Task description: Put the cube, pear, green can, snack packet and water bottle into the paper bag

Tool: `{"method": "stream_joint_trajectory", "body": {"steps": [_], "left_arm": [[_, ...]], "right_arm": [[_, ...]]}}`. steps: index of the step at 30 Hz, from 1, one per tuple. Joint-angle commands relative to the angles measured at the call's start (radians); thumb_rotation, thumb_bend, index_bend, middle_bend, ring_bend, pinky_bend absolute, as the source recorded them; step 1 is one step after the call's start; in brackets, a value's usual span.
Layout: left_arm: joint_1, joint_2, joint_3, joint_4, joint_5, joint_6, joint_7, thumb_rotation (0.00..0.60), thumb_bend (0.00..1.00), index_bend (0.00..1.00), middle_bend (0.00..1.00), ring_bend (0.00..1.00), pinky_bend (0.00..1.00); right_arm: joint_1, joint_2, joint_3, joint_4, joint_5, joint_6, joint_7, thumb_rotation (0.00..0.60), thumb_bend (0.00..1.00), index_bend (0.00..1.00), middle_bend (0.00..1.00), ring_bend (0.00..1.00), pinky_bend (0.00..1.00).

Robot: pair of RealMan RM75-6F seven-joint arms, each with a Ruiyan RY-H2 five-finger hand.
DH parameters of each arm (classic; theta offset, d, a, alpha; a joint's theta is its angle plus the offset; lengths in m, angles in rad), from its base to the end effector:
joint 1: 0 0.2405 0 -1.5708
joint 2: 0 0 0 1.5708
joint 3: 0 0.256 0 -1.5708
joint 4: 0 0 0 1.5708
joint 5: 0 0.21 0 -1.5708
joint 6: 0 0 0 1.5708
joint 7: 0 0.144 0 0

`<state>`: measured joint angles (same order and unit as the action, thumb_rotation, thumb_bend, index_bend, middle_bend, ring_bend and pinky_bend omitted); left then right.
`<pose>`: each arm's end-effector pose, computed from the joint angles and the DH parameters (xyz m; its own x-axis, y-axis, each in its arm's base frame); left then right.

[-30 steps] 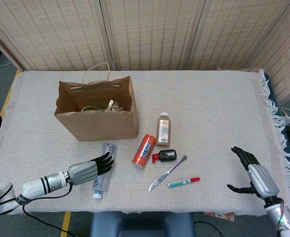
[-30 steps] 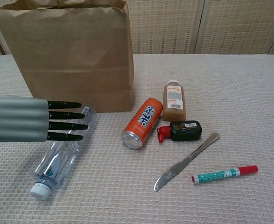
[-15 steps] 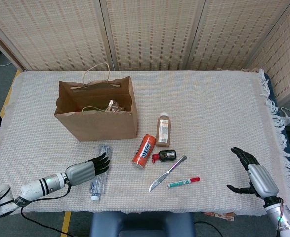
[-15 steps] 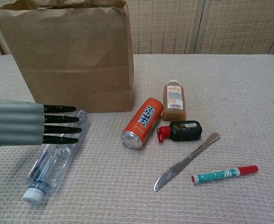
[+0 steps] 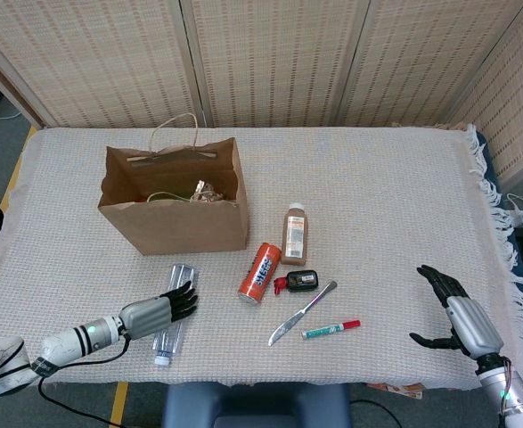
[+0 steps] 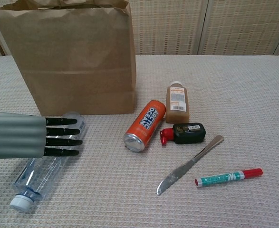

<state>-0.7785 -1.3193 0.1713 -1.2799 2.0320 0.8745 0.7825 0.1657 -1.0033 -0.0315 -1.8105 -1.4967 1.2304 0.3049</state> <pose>-0.2278 0.2888 0.0078 0.8033 -0.5953 0.0161 -0.4863 -0.6714 -0.5591 -0.2854 -0.1768 0.1335 0.0316 -0.3195 0.9471 -0.9989 0.0217 0.0407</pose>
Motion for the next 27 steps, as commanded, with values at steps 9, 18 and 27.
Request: {"method": "stream_joint_trajectory", "body": {"steps": [9, 18, 27], "left_arm": [[-0.005, -0.015, 0.025, 0.010, -0.004, -0.019, -0.028, 0.600, 0.40, 0.12, 0.02, 0.03, 0.17], [-0.022, -0.028, 0.071, 0.034, 0.033, 0.007, -0.120, 0.600, 0.67, 0.60, 0.57, 0.55, 0.68], [-0.008, 0.024, 0.043, 0.014, -0.016, 0.057, -0.155, 0.600, 0.71, 0.66, 0.65, 0.61, 0.72]], "right_arm": [[-0.001, 0.000, 0.000, -0.002, 0.005, -0.002, -0.002, 0.600, 0.04, 0.00, 0.00, 0.00, 0.00], [-0.004, 0.004, -0.001, -0.005, 0.003, 0.002, 0.004, 0.600, 0.04, 0.00, 0.00, 0.00, 0.00], [-0.006, 0.005, 0.000, -0.005, 0.002, 0.005, 0.007, 0.600, 0.04, 0.00, 0.00, 0.00, 0.00]]}}
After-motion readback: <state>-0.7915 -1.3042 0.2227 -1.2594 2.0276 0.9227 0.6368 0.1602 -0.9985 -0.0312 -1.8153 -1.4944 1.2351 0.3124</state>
